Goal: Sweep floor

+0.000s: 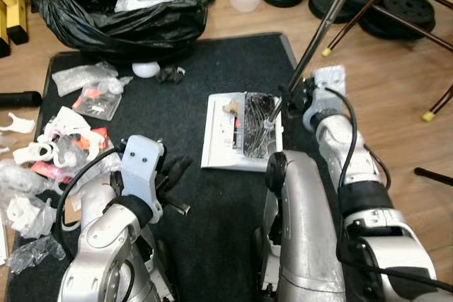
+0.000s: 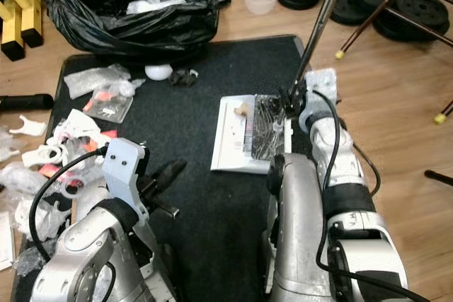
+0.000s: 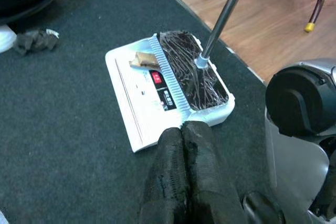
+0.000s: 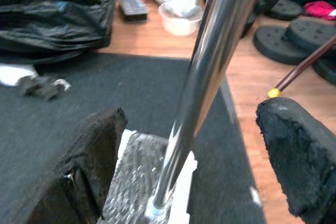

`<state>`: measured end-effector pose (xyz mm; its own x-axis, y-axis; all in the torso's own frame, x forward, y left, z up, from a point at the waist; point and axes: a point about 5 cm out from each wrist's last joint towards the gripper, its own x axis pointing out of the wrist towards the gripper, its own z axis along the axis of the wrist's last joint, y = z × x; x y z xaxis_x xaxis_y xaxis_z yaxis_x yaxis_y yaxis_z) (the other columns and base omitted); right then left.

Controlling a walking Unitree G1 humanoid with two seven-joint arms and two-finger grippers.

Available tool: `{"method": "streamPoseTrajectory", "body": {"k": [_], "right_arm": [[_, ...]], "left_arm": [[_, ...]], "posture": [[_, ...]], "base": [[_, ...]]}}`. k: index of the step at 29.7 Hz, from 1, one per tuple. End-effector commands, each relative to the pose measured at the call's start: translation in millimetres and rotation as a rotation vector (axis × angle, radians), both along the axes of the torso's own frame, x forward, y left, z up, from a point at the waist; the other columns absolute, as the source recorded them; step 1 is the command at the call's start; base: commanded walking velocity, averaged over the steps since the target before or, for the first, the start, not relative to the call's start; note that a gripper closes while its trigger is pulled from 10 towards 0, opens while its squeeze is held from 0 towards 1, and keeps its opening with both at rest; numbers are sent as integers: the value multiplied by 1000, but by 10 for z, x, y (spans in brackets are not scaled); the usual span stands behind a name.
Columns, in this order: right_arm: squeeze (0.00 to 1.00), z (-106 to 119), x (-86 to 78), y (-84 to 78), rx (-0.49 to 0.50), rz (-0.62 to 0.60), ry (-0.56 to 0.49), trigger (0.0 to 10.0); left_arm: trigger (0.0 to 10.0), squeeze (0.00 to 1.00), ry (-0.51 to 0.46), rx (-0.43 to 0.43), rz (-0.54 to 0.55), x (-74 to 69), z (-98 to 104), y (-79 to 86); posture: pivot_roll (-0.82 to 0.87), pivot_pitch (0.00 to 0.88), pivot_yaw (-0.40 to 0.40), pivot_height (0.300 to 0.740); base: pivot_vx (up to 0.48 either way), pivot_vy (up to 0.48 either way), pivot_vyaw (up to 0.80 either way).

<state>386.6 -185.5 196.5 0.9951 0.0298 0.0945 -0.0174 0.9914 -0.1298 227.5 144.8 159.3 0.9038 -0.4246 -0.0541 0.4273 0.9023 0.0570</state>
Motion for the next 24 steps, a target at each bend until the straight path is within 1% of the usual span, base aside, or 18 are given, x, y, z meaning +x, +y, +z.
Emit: {"method": "streamPoseTrajectory", "body": {"k": [1, 2, 4, 5, 7, 13, 16, 24], "right_arm": [[0, -65, -9, -43, -17, -25, 12, 10000], [0, -22, 4, -91, 6, -48, -7, 10000], [0, 70, 19, -176, 13, -81, -45, 10000], [0, 70, 19, -176, 13, -81, -45, 10000], [0, 135, 34, -231, 25, -102, -71, 10000], [0, 248, 78, -252, 22, -102, -109, 10000], [0, 310, 107, -291, 8, -106, -130, 10000], [0, 340, 125, -312, 14, -102, -142, 10000]], "left_arm": [[10000, 0, 30, 8, 3, -45, -37, 12], [10000, 0, 34, 7, 2, -55, -29, 10], [10000, 0, 39, 5, 1, -73, -16, 6], [10000, 0, 39, 5, 1, -73, -16, 6], [10000, 0, 43, 3, -1, -85, -8, 2], [10000, 0, 50, 0, -1, -110, 14, 1], [10000, 0, 53, 0, 4, -129, 37, 0], [10000, 0, 57, -1, 4, -142, 59, 1]], "posture": [[-40, 384, -43, 316], [-35, 393, -45, 316], [-34, 399, -44, 316], [-34, 399, -44, 316], [-35, 402, -44, 316], [-36, 411, -45, 316], [-32, 422, -46, 316], [-32, 428, -44, 316]], "base": [[0, 0, 0], [0, 0, 0], [0, 0, 0], [0, 0, 0], [0, 0, 0], [0, 0, 0], [0, 0, 0], [0, 0, 0]]}}
